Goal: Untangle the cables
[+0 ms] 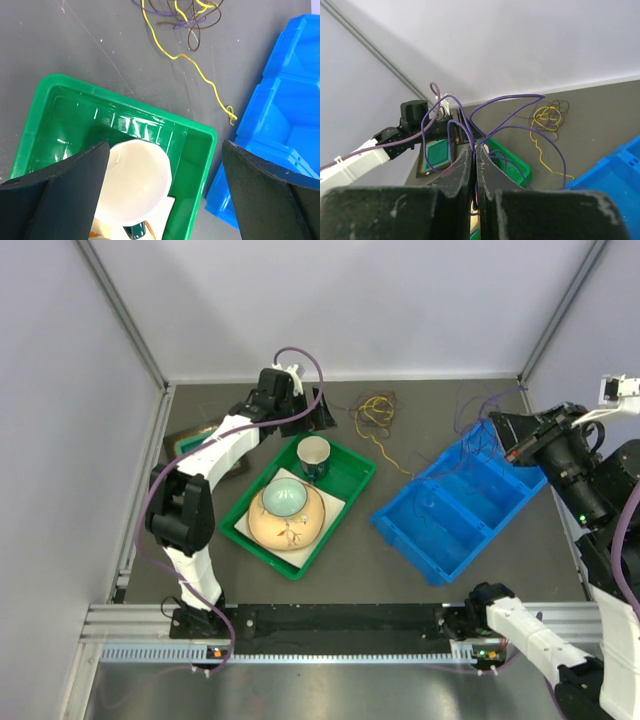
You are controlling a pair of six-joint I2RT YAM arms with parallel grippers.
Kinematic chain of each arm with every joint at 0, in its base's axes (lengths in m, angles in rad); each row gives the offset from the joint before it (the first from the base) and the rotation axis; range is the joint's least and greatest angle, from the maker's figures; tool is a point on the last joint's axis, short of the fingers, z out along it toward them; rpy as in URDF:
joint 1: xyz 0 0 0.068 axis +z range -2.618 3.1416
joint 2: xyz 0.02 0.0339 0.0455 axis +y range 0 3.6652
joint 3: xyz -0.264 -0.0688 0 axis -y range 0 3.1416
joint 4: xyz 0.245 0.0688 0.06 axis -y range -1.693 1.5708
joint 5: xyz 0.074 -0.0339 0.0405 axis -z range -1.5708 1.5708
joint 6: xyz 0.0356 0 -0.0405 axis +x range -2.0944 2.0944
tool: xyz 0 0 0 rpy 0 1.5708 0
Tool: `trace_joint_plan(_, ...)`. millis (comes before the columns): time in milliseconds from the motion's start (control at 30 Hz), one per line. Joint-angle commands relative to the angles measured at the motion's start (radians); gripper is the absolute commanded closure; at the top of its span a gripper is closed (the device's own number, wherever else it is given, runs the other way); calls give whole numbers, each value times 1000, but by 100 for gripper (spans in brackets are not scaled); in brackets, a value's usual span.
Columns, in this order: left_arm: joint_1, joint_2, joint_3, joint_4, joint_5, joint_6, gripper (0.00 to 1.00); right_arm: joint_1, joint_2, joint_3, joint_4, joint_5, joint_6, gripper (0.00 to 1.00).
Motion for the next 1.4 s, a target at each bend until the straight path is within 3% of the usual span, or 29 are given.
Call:
trace_joint_plan(0, -1, -53, -12, 26, 29, -9, 1, -3, -4, -3, -7, -43, 40, 100)
trace_joint_plan(700, -5, -62, -51, 37, 41, -18, 1, -5, 60, 93, 73, -201, 60, 100)
trace_joint_plan(1033, -4, -45, -38, 26, 38, -16, 1, -3, -48, -102, -41, -50, 57, 100)
trace_joint_plan(1367, -10, -47, -52, 26, 38, -16, 1, -3, -15, -297, -72, 101, 86, 100)
